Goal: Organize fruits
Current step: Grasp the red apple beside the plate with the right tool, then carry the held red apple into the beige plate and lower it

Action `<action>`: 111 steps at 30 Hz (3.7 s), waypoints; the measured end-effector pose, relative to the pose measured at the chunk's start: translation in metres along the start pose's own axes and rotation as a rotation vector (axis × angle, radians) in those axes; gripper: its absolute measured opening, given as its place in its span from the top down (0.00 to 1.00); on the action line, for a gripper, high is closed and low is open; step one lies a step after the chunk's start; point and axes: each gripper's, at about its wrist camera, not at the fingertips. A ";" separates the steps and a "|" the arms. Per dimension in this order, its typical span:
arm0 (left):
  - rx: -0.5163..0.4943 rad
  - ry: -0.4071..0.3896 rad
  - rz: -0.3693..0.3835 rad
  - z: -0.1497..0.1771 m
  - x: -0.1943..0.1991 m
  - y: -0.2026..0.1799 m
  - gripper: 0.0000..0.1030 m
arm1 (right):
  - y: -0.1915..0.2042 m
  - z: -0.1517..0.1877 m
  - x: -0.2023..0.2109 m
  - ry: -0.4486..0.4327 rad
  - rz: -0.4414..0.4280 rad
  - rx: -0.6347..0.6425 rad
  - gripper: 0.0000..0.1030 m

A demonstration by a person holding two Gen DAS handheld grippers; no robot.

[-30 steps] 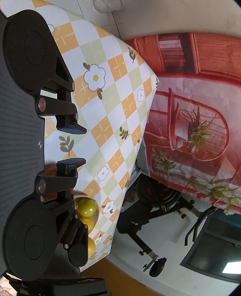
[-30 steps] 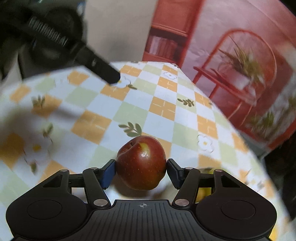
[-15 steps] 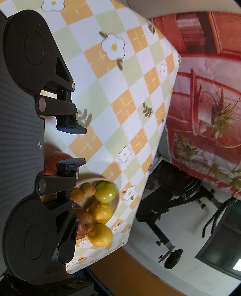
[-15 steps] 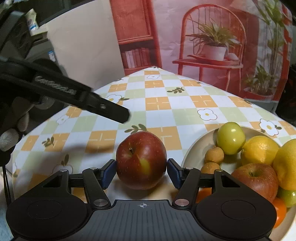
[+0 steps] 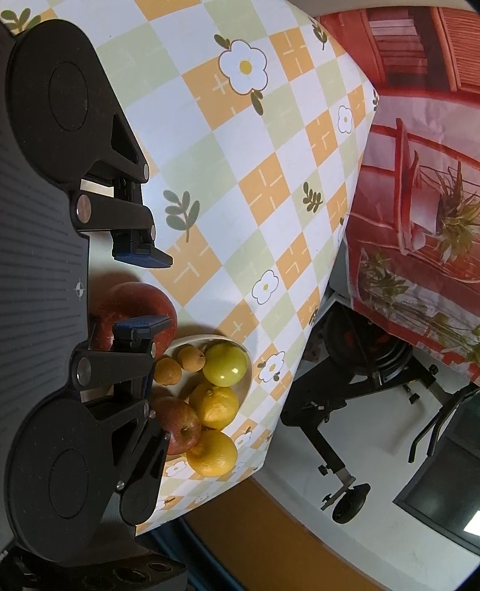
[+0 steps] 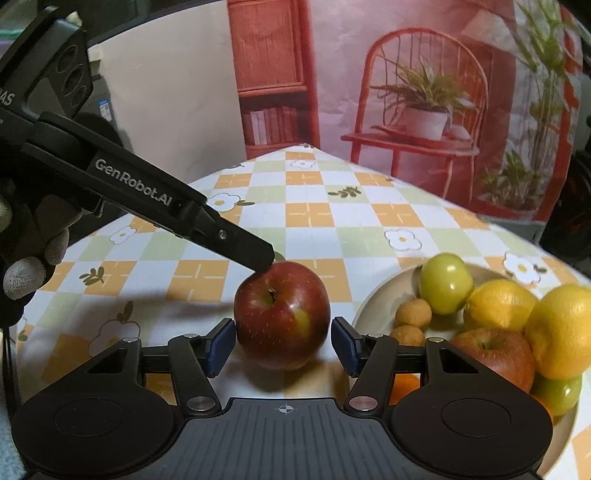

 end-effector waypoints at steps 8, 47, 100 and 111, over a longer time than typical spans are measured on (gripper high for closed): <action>0.002 0.014 0.045 0.001 0.001 0.002 0.71 | 0.004 -0.001 -0.005 0.001 -0.001 0.009 0.47; -0.025 0.030 0.205 -0.035 -0.055 -0.057 0.73 | -0.036 -0.011 0.025 -0.001 0.183 0.148 0.50; 0.054 0.084 0.158 -0.030 -0.059 -0.020 0.72 | -0.035 -0.005 0.017 0.084 0.210 0.178 0.46; 0.046 0.101 0.131 -0.022 -0.057 -0.010 0.72 | -0.029 -0.003 0.018 0.105 0.190 0.177 0.45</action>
Point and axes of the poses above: each gripper's, at about its wrist camera, not at the fingertips, and x roughly against the way its jaws point, y to its left, z to its underside, and after that the axes turned 13 degrees about x, right-handed
